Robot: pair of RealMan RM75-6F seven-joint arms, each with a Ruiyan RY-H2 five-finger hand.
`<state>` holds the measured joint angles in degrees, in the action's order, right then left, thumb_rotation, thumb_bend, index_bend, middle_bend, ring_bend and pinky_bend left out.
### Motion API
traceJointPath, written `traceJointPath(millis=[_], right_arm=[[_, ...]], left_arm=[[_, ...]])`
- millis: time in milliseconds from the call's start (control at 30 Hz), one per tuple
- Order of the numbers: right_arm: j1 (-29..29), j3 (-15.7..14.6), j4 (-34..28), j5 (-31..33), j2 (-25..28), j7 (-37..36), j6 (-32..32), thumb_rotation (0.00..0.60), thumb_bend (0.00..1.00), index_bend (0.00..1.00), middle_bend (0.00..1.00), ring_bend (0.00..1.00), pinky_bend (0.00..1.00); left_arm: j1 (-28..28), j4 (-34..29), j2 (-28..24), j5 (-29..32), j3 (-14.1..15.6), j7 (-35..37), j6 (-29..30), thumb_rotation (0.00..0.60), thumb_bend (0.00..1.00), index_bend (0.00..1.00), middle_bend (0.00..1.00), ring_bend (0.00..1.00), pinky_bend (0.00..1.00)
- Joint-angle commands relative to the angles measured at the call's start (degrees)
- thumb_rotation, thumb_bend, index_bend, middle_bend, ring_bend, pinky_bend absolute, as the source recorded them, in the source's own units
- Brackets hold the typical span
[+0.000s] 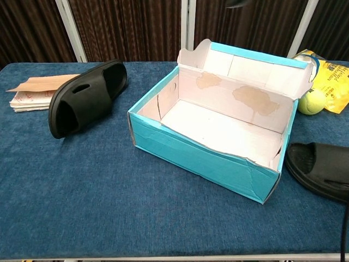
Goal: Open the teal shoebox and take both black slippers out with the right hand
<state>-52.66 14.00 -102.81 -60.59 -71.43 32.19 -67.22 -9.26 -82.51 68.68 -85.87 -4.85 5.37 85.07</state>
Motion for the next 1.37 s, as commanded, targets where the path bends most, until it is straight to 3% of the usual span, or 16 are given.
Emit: traceJointPath(millis=[33,167,333,567,733,933,1367], right_arm=[[9.9,-5.4,-9.0,5.2,6.8,3.8,-8.9,0.6,0.05,0.02,0.07,0.0,0.03],[18.7,-11.7,-11.5,-0.8,7.8,0.1,-15.9,0.6,0.05,0.01,0.06,0.0,0.0],[28.3,-18.8,-7.6,-11.8,5.1,-6.7,-22.9,0.6,0.05,0.0,0.07,0.0,0.0],[36.6,-23.7,1.1,-19.3,1.6,-10.9,-26.9,0.6,0.05,0.0,0.07,0.0,0.0],[40.2,-24.8,5.9,-19.2,2.1,-17.4,-25.3,0.6,0.06,0.0,0.07,0.0,0.0],[43.7,-23.6,12.7,-21.4,-0.3,-24.3,-26.3,0.6,0.06,0.0,0.07,0.0,0.0],[46.0,-19.9,15.6,-23.7,-2.1,-22.0,-25.7,0.6,0.06,0.0,0.04,0.0,0.0]], left_arm=[[-0.1,-0.4,0.2,-0.1,0.0,-0.5,-0.1,0.6,0.07,0.21,0.2,0.11,0.33],[-0.3,-0.8,0.3,0.1,0.0,-0.9,-0.5,0.6,0.07,0.21,0.2,0.11,0.33],[-0.6,-1.6,0.1,-0.3,0.0,-2.0,-0.5,0.6,0.07,0.21,0.2,0.11,0.33],[-0.5,-3.5,0.5,-0.4,0.4,-4.8,-0.4,0.6,0.07,0.21,0.2,0.11,0.33],[-0.2,-4.2,0.9,0.1,0.6,-6.4,-0.4,0.6,0.07,0.21,0.2,0.11,0.33],[-0.1,-4.0,0.9,0.8,0.5,-7.9,-0.6,0.6,0.07,0.21,0.2,0.11,0.33],[0.2,-2.4,1.8,1.0,0.7,-9.0,-0.4,0.6,0.07,0.21,0.2,0.11,0.33]])
